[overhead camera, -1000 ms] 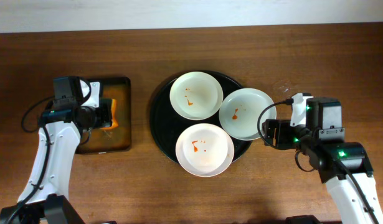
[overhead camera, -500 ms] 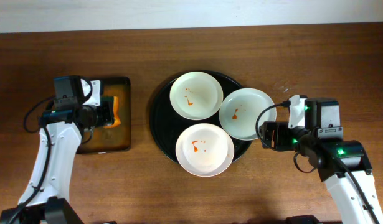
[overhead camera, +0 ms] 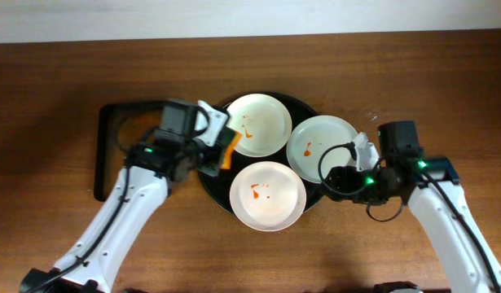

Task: Clean dirty plates on tray and stack at the side
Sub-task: 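Lift the sponge with the left gripper toward the plates, then grasp the rim of the front white plate with the right gripper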

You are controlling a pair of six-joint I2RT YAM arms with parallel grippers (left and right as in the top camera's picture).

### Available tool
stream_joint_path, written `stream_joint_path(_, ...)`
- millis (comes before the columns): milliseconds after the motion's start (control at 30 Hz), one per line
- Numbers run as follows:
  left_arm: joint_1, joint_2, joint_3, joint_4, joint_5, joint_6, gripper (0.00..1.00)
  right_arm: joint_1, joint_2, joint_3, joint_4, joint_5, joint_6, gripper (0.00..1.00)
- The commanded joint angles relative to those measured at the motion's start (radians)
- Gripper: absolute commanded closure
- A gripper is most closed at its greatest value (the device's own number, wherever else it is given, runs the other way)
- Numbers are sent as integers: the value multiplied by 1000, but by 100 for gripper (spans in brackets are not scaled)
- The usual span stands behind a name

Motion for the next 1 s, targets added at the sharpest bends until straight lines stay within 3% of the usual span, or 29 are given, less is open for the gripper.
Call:
stream_joint_path(0, -62, -21, 16, 9, 14, -40, 100, 41, 71, -16, -2, -76, 5, 28)
stream_joint_path(267, -129, 16, 16, 21, 40, -79, 100, 188, 184, -25, 46, 8, 156, 33)
stream_joint_path(667, -234, 114, 16, 61, 89, -87, 100, 204, 218, -160, 208, 12, 256, 45)
stream_joint_path(967, -295, 159, 16, 72, 97, -105, 100, 242, 230, -167, 257, 16, 317, 47)
